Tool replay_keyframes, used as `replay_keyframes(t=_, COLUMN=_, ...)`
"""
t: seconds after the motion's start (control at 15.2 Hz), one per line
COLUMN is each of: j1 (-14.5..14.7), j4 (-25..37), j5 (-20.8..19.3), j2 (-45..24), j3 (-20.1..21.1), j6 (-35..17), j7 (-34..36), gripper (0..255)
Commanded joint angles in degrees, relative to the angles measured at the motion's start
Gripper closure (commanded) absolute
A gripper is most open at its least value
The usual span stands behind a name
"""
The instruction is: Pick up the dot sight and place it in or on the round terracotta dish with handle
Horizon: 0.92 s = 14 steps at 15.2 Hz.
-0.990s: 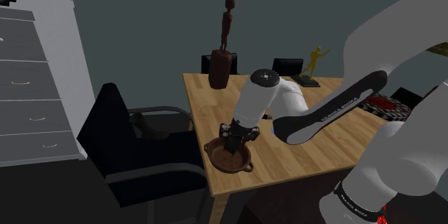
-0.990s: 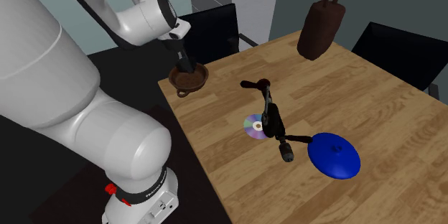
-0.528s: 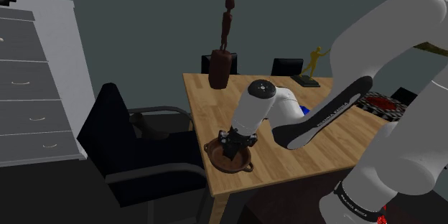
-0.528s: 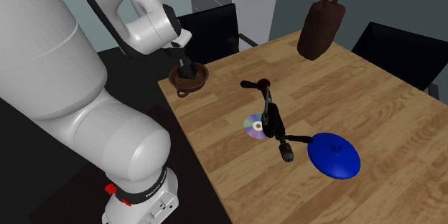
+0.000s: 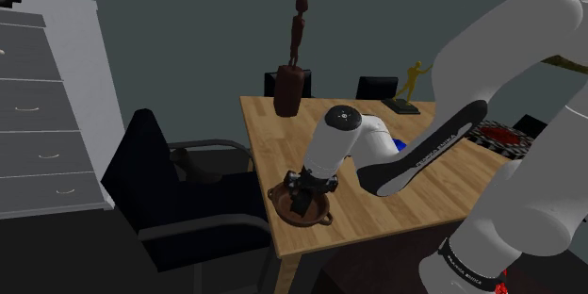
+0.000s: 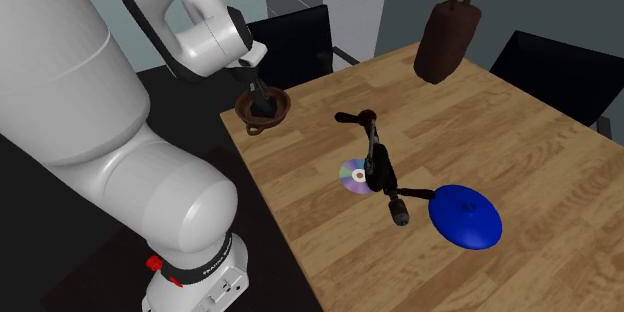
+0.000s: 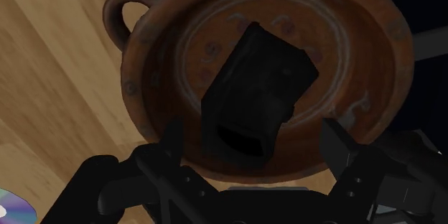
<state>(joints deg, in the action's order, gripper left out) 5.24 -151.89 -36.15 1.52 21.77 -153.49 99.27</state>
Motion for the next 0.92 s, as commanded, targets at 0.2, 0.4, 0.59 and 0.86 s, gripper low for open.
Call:
replay_keyframes(t=0.2, j1=0.00, j4=0.00, j5=0.00, j2=0.00, j3=0.00, j6=0.00, j7=0.00, gripper=0)
replay_keyframes(t=0.4, j1=2.62, j4=-0.97, j5=10.67, j2=7.31, j3=0.65, j6=4.69, j7=-7.54, gripper=0)
replay_keyframes(t=0.59, j1=3.73, j4=-0.98, j5=12.81, j2=9.05, j3=0.29, j6=6.18, j7=-9.02, gripper=0)
replay_keyframes(t=0.86, j1=3.74, j4=-0.98, j5=12.81, j2=9.05, j3=0.28, j6=6.18, j7=-9.02, gripper=0)
